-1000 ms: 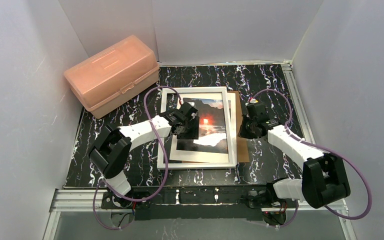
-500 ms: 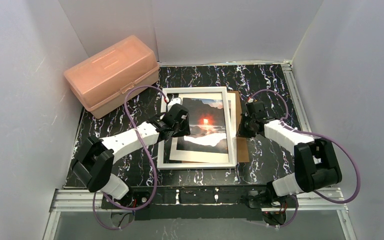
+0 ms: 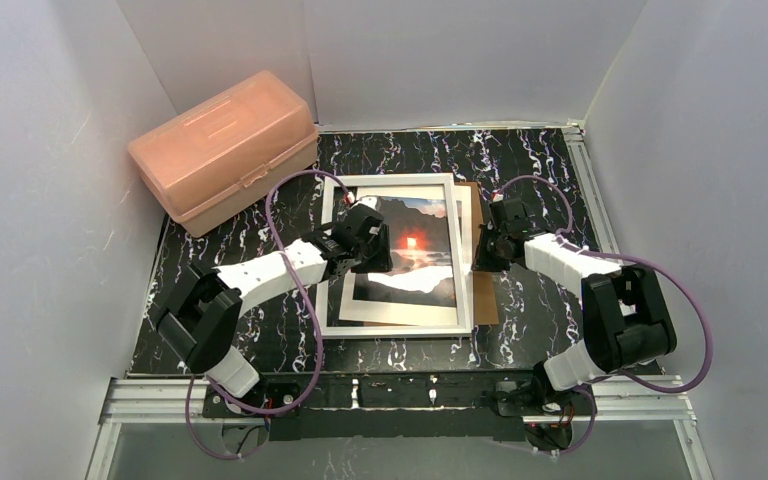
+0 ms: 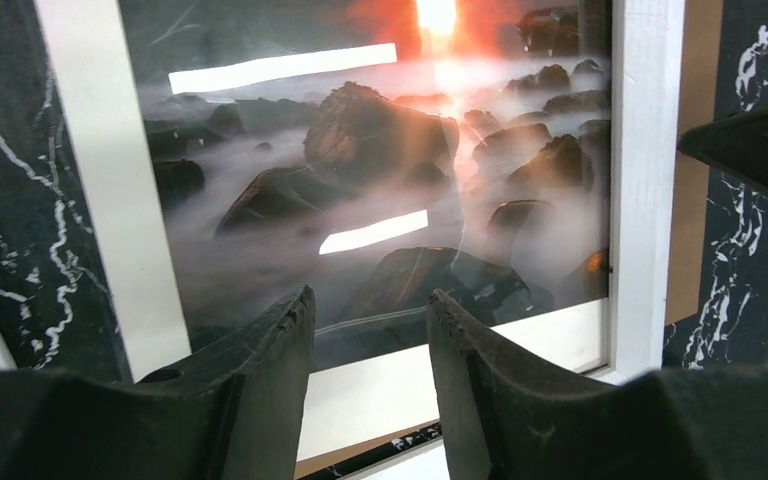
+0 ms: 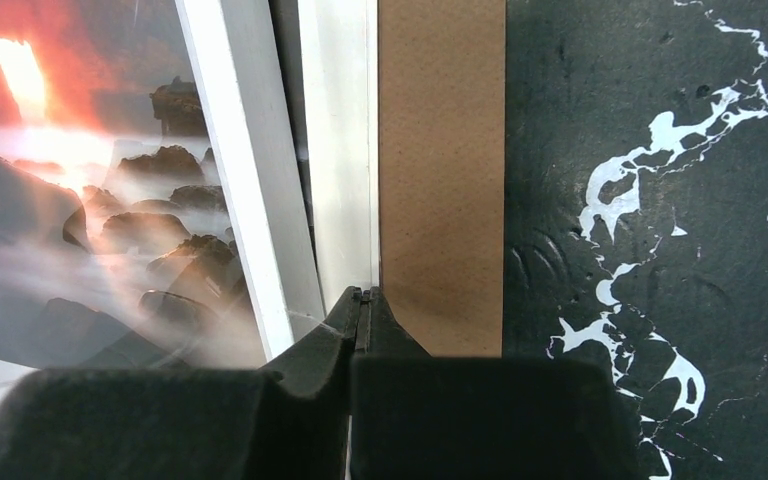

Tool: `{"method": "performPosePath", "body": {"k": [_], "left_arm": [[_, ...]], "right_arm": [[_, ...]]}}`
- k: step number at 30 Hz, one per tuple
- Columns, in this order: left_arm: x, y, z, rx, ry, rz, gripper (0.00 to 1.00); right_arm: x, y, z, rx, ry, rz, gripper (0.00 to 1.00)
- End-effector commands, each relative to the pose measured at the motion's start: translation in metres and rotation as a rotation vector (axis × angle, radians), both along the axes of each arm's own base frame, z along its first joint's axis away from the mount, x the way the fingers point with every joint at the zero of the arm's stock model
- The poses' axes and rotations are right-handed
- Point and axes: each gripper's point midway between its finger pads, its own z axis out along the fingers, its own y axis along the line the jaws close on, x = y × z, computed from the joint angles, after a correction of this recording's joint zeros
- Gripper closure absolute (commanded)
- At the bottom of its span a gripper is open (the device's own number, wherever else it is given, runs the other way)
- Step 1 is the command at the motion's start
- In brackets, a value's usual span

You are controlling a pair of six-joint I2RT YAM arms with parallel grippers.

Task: Take the photo out of the frame
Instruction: Remove the photo frame item from the photo frame.

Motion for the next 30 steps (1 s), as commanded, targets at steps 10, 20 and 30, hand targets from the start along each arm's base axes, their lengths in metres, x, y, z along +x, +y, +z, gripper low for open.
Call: {"method": "performPosePath", "body": {"k": [10,20,30], "left_arm": [[0.009,-0.031,0.009,-0.084,0.013,-0.076,0.57],[0.011,-0.042,-0.001,-0.100,0.064,-0.097,0.57],[0.010,-0.036,-0.027,-0.019,0.177,-0.053,0.57]], "right_arm": [[0.022,0.010,0.008,0.032,-0.059,0.031,0.99],[0.018,0.011,-0.003,0.042,-0.036,0.033,0.99],[0.004,-0.004,-0.022,-0.017,0.027,-0.007,0.99]]}}
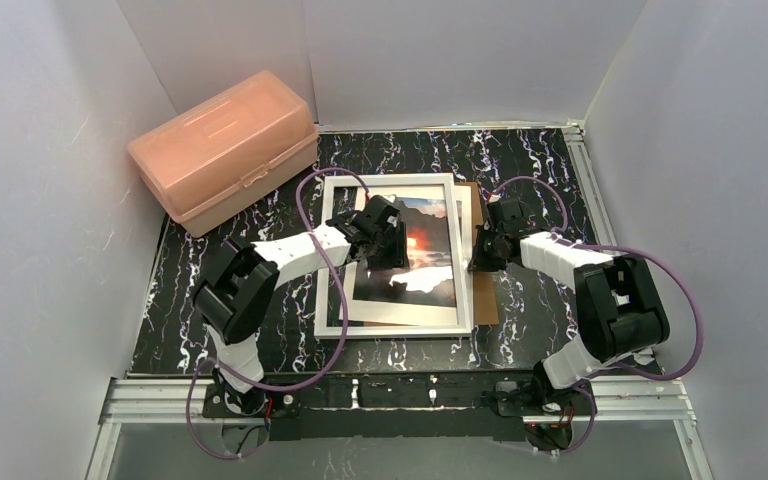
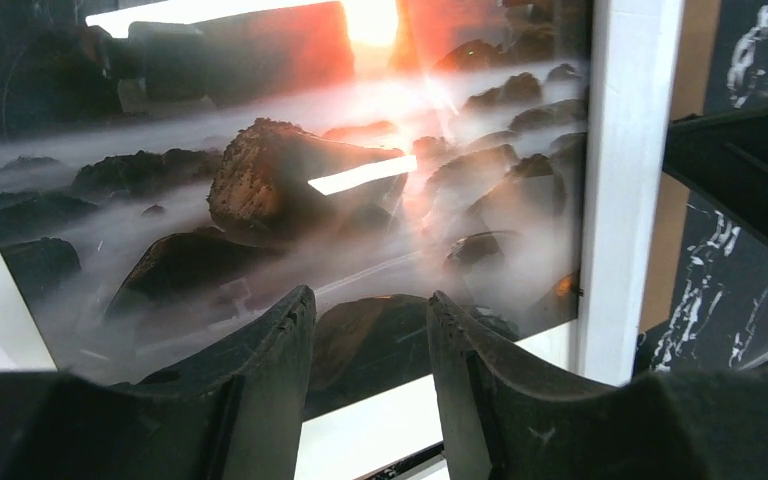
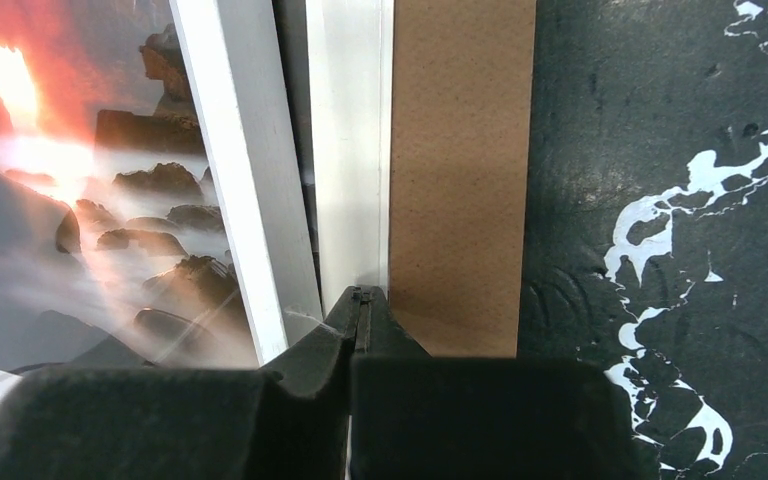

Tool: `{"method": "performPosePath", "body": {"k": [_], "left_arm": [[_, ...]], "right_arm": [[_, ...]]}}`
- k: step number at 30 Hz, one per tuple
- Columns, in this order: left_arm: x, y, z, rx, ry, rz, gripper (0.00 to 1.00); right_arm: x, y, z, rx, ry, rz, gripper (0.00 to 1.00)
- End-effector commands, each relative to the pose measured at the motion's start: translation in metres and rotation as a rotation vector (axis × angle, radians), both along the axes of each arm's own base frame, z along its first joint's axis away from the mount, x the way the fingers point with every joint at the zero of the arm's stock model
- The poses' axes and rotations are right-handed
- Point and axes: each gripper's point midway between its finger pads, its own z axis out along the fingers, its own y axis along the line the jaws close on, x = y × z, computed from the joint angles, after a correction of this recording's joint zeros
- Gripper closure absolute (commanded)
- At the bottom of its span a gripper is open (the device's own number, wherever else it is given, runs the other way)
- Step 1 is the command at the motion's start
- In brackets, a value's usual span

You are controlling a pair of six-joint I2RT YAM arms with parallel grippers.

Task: Take the photo out of the frame
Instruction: Remove the photo frame item from the photo frame.

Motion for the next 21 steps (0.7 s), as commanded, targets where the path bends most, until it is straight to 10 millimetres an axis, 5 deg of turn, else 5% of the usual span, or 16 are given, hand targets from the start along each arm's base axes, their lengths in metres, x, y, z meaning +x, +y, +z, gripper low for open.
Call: {"method": "performPosePath", "body": {"k": [1,21], "left_arm": [[-0.004,0.008,-0.007,0.050,0.068,0.023,0.57],[-0.020,0.083,-0.042,0.418,0.225,0.226,0.57]], "right_arm": [[-0.003,-0.010,-0.010,-0.032,0.019,-0.035,0.99],[-0.021,-0.016,-0.028,-0.044,0.069,-0.042,0.99]]}}
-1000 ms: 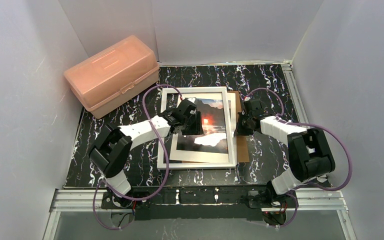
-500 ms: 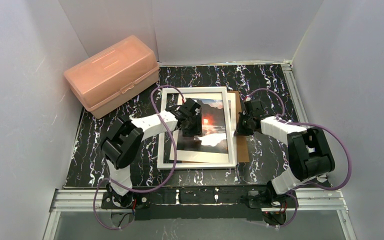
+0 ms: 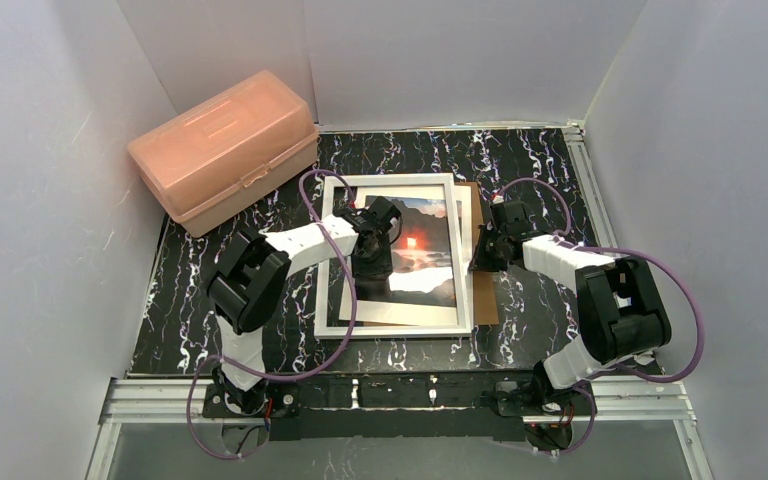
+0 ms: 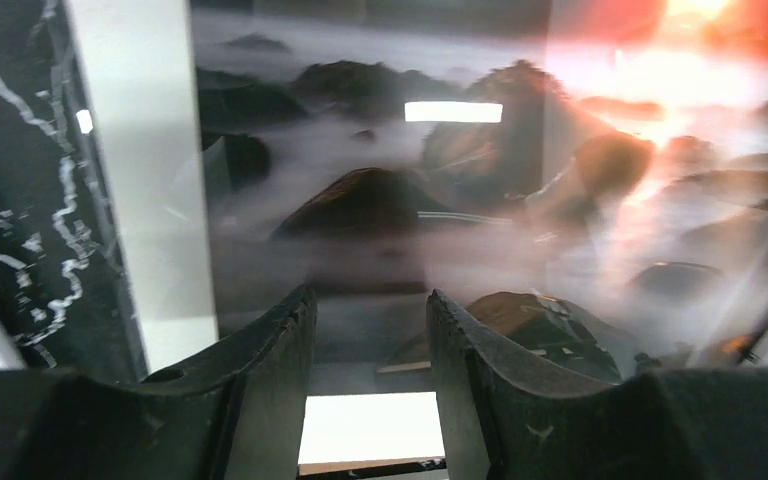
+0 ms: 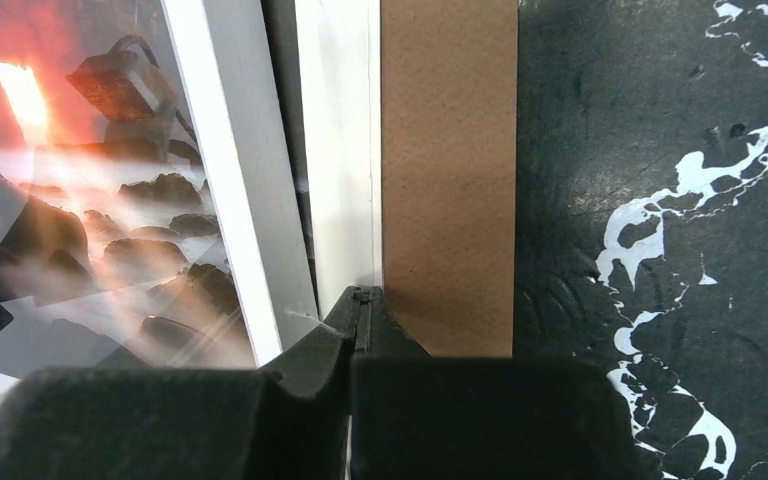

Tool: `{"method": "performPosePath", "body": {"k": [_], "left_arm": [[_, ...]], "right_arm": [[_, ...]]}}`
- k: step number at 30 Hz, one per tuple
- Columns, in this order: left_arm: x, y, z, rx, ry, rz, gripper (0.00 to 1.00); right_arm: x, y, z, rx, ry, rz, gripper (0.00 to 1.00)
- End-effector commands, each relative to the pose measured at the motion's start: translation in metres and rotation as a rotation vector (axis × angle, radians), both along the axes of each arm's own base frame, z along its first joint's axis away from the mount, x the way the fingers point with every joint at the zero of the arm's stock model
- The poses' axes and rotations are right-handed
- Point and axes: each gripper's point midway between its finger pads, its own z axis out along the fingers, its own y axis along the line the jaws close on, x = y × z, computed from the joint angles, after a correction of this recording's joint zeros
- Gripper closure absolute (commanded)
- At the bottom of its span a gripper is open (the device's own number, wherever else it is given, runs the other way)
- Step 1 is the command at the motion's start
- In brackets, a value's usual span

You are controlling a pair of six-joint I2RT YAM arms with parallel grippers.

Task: Take the photo out of the frame
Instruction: Remove the photo frame item from the photo frame.

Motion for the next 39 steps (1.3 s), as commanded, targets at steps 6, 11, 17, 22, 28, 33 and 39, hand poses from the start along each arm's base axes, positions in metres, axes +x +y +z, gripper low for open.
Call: {"method": "performPosePath", "body": {"k": [6,11,17,22,28,33,39], "left_arm": [[-0.013,0.064,-0.018,0.301,0.087,0.077,0.57],[-0.015,0.086,-0.020,0.365,0.107,0.093,0.57],[-0.016,0.102,-0.020,0.418,0.113,0.097,0.57],[-0.014,0.105,-0.019,0.436,0.113,0.085,0.57],[-0.012,0.111,-0.016,0.476,0.106,0.080,0.57],[-0.010,0.116,-0.010,0.500,0.095,0.075,0.57],[-0.009,0.122,-0.002,0.536,0.081,0.068,0.57]], "right_arm": [[-0.024,-0.017,-0.027,-0.078,0.089,-0.017,0.99],[-0.024,-0.021,-0.026,-0.097,0.087,-0.023,0.99],[-0.025,-0.031,-0.028,-0.146,0.093,-0.056,0.99],[-0.026,-0.039,-0.027,-0.179,0.088,-0.081,0.99],[-0.025,-0.046,-0.023,-0.214,0.079,-0.093,0.99],[-0.023,-0.050,-0.016,-0.236,0.064,-0.097,0.99],[-0.018,-0.046,-0.005,-0.223,0.038,-0.072,0.99]]}}
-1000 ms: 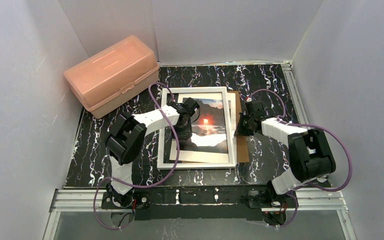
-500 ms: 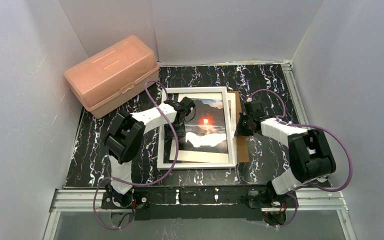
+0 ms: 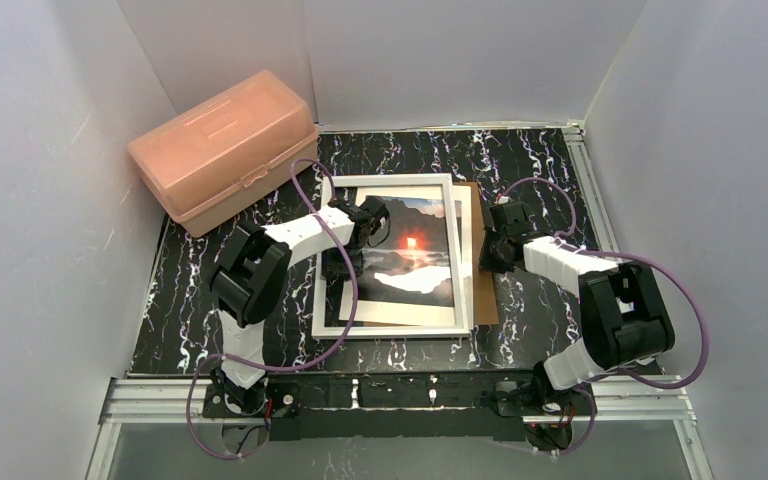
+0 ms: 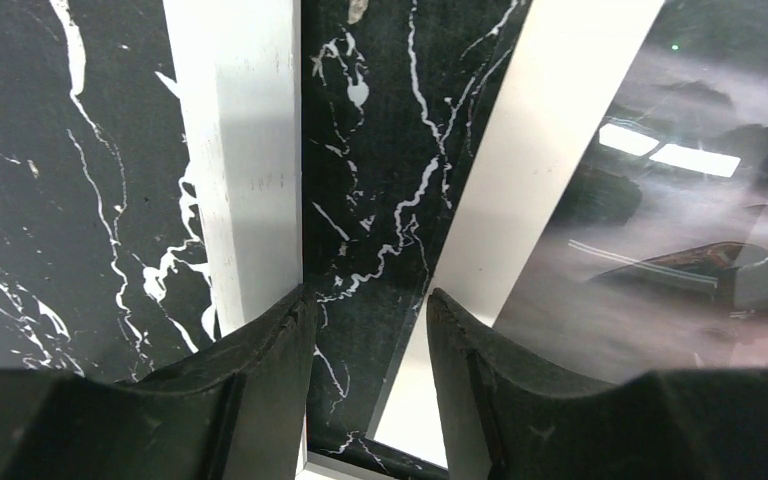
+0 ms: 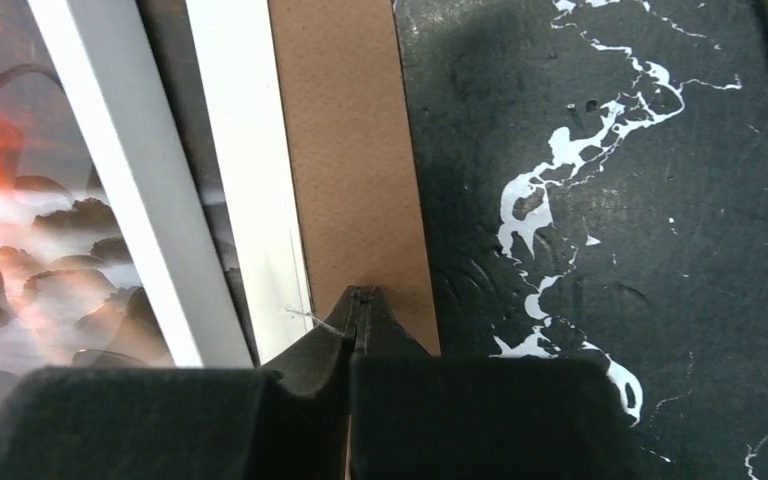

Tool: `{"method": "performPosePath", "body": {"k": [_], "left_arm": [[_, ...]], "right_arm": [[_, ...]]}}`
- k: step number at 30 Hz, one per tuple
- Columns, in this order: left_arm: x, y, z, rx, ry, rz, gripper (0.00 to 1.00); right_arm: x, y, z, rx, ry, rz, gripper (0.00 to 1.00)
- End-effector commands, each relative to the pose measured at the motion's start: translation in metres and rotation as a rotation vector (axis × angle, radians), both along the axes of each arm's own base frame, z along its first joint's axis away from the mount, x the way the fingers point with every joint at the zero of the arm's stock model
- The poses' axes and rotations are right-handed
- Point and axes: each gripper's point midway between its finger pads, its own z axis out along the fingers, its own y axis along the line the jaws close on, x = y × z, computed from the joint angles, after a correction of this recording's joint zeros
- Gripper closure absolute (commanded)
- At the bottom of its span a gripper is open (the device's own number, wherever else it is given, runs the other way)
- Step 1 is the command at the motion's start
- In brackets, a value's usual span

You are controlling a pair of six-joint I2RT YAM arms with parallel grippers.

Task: Take the photo out of the frame
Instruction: Remove the photo frame item from the photo frame.

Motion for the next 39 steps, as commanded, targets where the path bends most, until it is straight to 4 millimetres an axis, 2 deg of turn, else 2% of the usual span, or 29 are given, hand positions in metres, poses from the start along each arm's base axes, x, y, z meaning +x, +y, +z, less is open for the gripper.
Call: {"method": "performPosePath", "body": {"k": [1,5,12,14,19,22,24,26,29,31,34,39], "left_arm": [[-0.008,0.025,-0.001,0.124,0.037,-0.008,0.56],[-0.006,0.028,0.004,0.148,0.034,-0.021,0.56],[0.001,0.033,0.013,0.182,0.019,-0.034,0.56],[0.003,0.025,0.016,0.140,0.018,-0.062,0.56],[0.007,-0.014,0.040,-0.089,-0.062,-0.184,0.51],[0.001,-0.039,0.057,-0.246,-0.091,-0.257,0.48],[-0.006,-0.059,0.069,-0.349,-0.101,-0.311,0.43],[-0.013,-0.080,0.078,-0.429,-0.110,-0.356,0.34],[-0.026,-0.112,0.086,-0.500,-0.130,-0.413,0.13],[-0.029,-0.130,0.088,-0.512,-0.146,-0.439,0.02],[-0.032,-0.154,0.089,-0.514,-0.148,-0.462,0.02],[-0.028,-0.179,0.088,-0.561,-0.152,-0.439,0.02]], "right_arm": [[-0.017,-0.018,-0.002,-0.083,0.055,0.016,0.99],[-0.010,-0.008,0.017,-0.042,0.013,0.064,0.98],[-0.012,0.002,0.039,0.016,-0.029,0.111,0.80],[-0.017,0.003,0.040,0.028,-0.015,0.118,0.75],[-0.041,0.007,0.043,0.084,0.021,0.128,0.53],[-0.055,0.004,0.047,0.094,0.016,0.118,0.45],[-0.060,-0.003,0.052,0.074,0.003,0.094,0.34],[-0.060,-0.015,0.056,0.032,-0.017,0.041,0.18],[-0.054,-0.029,0.060,-0.020,-0.041,-0.053,0.03],[-0.050,-0.035,0.060,-0.045,-0.045,-0.090,0.01],[-0.044,-0.039,0.055,-0.054,-0.032,-0.111,0.01],[-0.037,-0.019,0.042,0.135,0.027,-0.035,0.06]]}}
